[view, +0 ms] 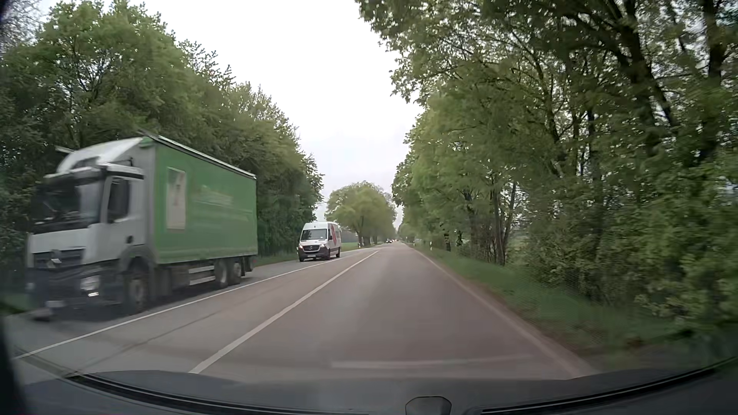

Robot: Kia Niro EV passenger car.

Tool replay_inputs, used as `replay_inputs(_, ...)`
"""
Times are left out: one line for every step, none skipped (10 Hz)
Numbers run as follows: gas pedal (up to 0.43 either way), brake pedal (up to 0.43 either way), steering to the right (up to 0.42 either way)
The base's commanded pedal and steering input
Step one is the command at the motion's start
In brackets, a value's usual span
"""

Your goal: Follow the waypoints while adhering to traffic rules and regulations

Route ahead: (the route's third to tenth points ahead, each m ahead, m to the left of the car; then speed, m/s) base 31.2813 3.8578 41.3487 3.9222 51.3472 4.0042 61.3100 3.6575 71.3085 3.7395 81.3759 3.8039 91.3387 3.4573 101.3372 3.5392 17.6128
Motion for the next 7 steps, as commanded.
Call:
replay_inputs(0.622, 0.000, 0.000)
replay_inputs(0.622, 0.000, 0.000)
replay_inputs(0.622, 0.000, 0.001)
replay_inputs(0.622, 0.000, 0.004)
replay_inputs(0.622, 0.000, 0.006)
replay_inputs(0.598, 0.000, 0.006)
replay_inputs(0.591, 0.000, 0.006)
